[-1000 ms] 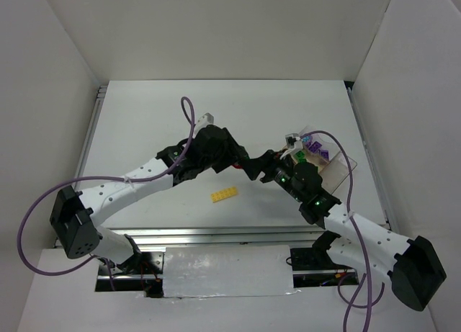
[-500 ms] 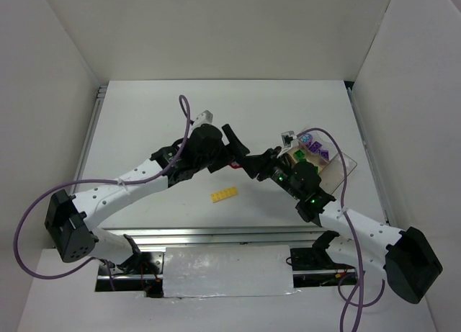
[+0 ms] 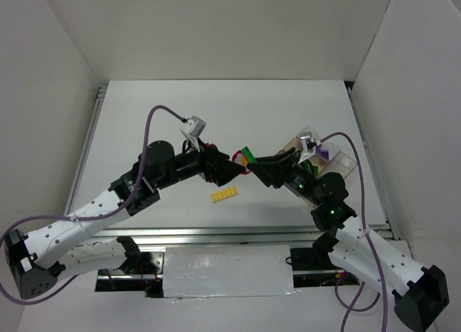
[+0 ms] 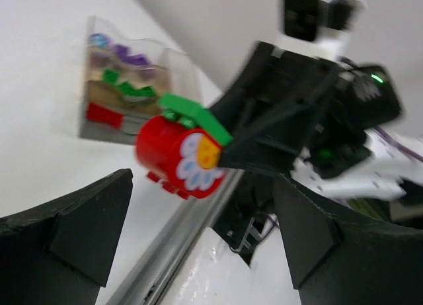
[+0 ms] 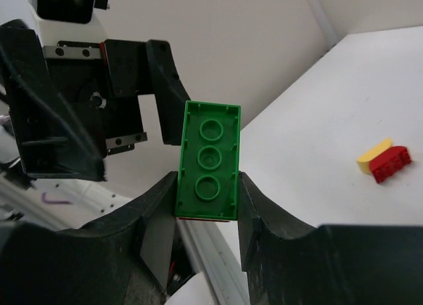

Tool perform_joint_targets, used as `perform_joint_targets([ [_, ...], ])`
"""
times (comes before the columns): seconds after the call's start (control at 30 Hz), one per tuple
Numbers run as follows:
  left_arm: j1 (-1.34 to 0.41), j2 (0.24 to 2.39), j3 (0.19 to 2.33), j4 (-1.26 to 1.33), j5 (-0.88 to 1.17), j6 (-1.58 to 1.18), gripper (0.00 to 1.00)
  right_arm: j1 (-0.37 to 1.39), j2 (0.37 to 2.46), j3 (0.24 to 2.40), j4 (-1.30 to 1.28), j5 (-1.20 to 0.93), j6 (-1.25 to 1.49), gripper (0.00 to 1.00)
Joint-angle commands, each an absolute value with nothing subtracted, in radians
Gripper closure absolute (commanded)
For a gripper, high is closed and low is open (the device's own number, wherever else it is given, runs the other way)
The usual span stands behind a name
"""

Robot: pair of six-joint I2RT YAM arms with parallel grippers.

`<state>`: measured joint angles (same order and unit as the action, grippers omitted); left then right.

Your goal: Sort the legos into containers by color

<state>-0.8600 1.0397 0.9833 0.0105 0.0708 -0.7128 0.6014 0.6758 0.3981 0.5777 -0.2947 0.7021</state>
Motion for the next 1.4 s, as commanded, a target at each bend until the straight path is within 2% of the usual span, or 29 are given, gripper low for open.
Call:
perform_joint_targets([
  [0.0,-0.864,0.977,0.913,0.257,0.352,-0.554,0.01,0.589,0.638,0.437,0.567,-0.449,0.735,1.0],
  [0.13,-0.864,0.971,0.893,0.356,0.515,-0.567,0.0,0.588,0.637,0.463,0.609,-0.555,0.775,1.0],
  [0.27,-0.864,0.996,0.894,0.384,0.558,-0.58,0.02,0.588,0.626,0.472,0.649,-0.592,0.792,1.0],
  [0.77,-0.864,0.979,0.933,0.212,0.367,-0.514,0.05,0.589,0.58,0.453,0.718,-0.732,0.742,1.0],
  [0.97,-0.864,0.951,0.93,0.198,0.341,-0.502,0.06,0.589,0.526,0.451,0.6,-0.611,0.686,1.0],
  [1.1,-0.864,0.948,0.911,0.261,0.408,-0.509,0.06,0.589,0.567,0.459,0.656,-0.687,0.712,1.0],
  [1.33,-0.865,1.026,0.907,0.379,0.632,-0.546,0.31,0.589,0.621,0.468,0.773,-0.707,0.755,1.0],
  [1.37,-0.864,1.032,0.904,0.402,0.644,-0.549,0.4,0.588,0.624,0.471,0.776,-0.707,0.753,1.0],
])
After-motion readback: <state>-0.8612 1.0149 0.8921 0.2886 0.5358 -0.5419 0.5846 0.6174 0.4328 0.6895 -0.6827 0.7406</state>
